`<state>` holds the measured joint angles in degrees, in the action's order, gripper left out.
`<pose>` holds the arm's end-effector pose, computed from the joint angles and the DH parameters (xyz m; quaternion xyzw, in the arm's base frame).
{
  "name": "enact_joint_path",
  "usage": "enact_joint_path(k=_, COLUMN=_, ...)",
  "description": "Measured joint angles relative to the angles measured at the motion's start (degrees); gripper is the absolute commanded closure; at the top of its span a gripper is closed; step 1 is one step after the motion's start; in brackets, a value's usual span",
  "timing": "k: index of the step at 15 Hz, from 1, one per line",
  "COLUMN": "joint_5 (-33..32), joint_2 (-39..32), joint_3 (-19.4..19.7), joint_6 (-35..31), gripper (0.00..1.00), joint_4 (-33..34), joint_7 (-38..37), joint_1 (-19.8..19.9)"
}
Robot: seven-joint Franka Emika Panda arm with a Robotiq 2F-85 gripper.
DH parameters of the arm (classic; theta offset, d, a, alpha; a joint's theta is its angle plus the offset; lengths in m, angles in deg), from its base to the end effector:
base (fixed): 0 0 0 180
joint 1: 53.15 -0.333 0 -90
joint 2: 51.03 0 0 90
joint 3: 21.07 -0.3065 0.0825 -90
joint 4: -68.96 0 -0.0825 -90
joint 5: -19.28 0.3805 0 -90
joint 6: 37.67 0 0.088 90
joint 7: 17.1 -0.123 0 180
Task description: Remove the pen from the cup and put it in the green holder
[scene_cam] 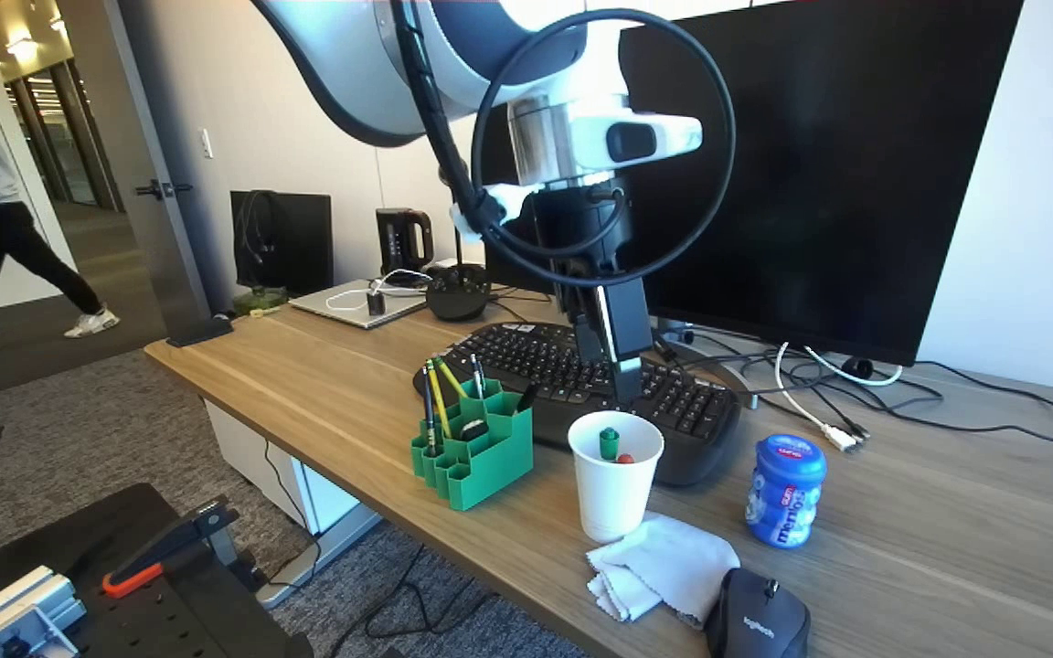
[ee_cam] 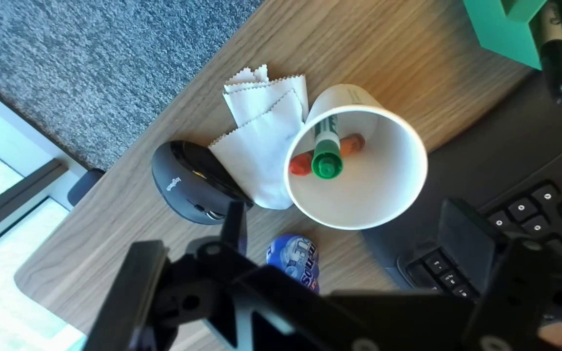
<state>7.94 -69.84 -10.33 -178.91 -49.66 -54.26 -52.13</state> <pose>0.5791 -0.1209 0.2588 0.9361 -0.3372 0.0538 0.0845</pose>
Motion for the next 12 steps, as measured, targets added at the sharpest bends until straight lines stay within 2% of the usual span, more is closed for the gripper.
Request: enact_joint_path(k=12, joint_5=0.0, joint_2=-2.0, joint_3=1.5, joint_6=2.5, gripper=0.0, joint_4=0.7, joint_7=-2.2, joint_1=-0.6)
